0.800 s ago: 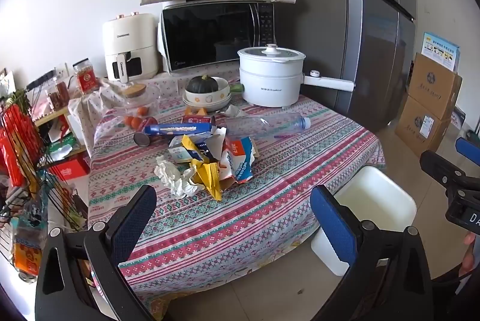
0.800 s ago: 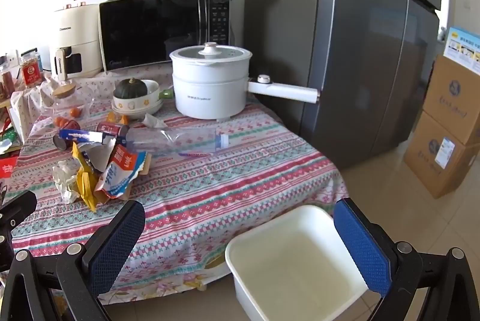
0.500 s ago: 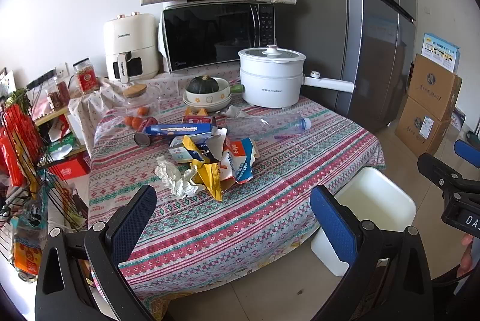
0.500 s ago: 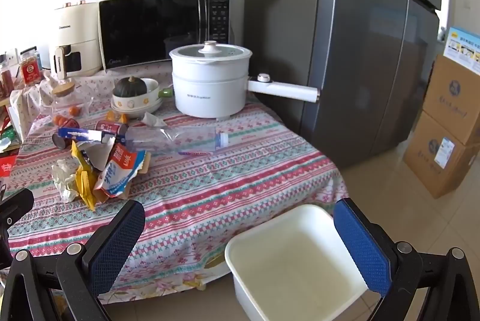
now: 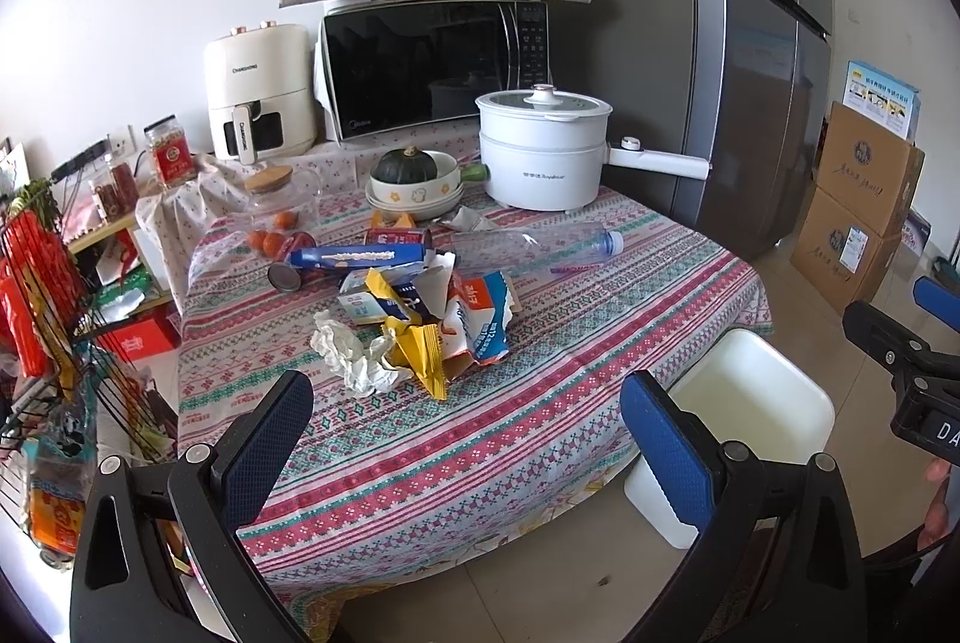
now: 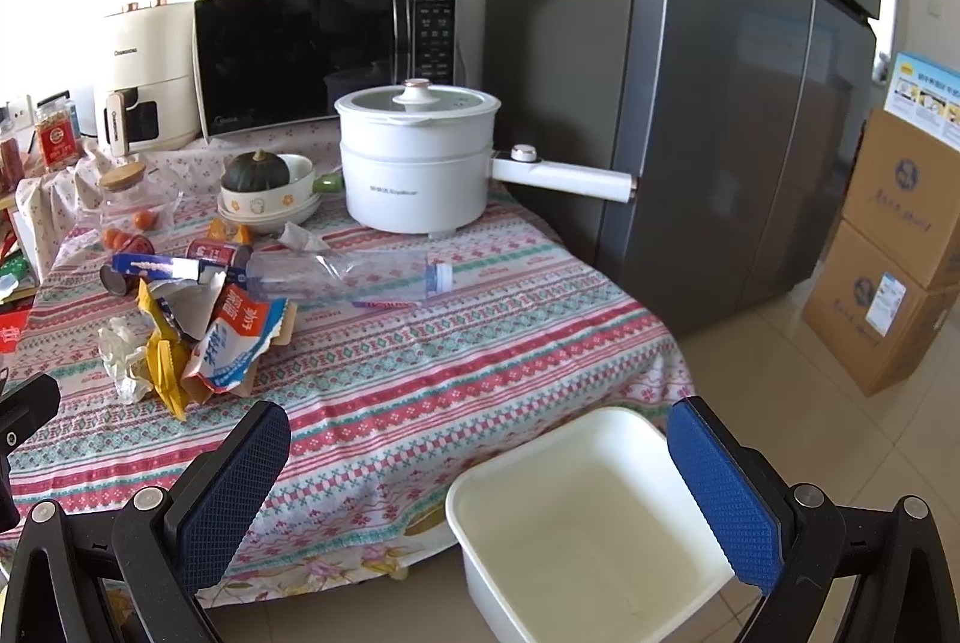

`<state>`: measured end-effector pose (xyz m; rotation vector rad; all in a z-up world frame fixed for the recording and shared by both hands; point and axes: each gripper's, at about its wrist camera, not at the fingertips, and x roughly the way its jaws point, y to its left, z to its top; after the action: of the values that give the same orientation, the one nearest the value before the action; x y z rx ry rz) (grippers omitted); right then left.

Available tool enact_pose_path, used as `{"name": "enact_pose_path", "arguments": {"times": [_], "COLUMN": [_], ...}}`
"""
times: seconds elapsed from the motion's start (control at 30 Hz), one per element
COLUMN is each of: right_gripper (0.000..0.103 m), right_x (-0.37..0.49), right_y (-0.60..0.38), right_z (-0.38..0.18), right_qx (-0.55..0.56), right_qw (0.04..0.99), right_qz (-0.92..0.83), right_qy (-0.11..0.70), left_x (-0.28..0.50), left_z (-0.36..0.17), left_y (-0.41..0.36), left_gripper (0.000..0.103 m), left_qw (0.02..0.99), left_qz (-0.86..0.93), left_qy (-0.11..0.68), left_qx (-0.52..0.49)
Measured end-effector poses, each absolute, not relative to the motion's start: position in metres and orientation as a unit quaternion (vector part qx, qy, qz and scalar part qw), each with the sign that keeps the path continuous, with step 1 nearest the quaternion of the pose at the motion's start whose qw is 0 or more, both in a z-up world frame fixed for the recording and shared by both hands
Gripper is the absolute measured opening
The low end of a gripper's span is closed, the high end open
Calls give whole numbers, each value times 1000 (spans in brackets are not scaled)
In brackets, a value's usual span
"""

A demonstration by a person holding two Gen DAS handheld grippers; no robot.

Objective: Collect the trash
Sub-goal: 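Move both tools toward the pile of trash on the table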

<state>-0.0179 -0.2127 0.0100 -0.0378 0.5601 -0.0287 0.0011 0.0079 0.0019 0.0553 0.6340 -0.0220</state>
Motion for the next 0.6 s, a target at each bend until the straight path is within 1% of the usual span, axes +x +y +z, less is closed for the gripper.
{"name": "enact_pose_path", "arguments": {"times": [0.13,0.33,0.5,0.6], "right_gripper": [103,103,103,103], "right_x": [-15,13,52,77], "right_y": [-217,-224,-222,-220], "right_z": [13,26,34,31], "right_qx": [-8,17,19,20], "right_qw": [961,949,934,926], "right_qz": [-15,3,26,41], "right_qy": [277,316,356,374], "left_x": [13,55,97,119], "left_z": [6,-1,-25,-43], "left_y": [13,27,48,61], "left_gripper": [103,103,103,103], "left_qw": [945,925,898,895], "left_qz": [-20,-56,-65,-58], "left_qy": [323,373,436,442], "left_qx": [39,45,12,-9]}}
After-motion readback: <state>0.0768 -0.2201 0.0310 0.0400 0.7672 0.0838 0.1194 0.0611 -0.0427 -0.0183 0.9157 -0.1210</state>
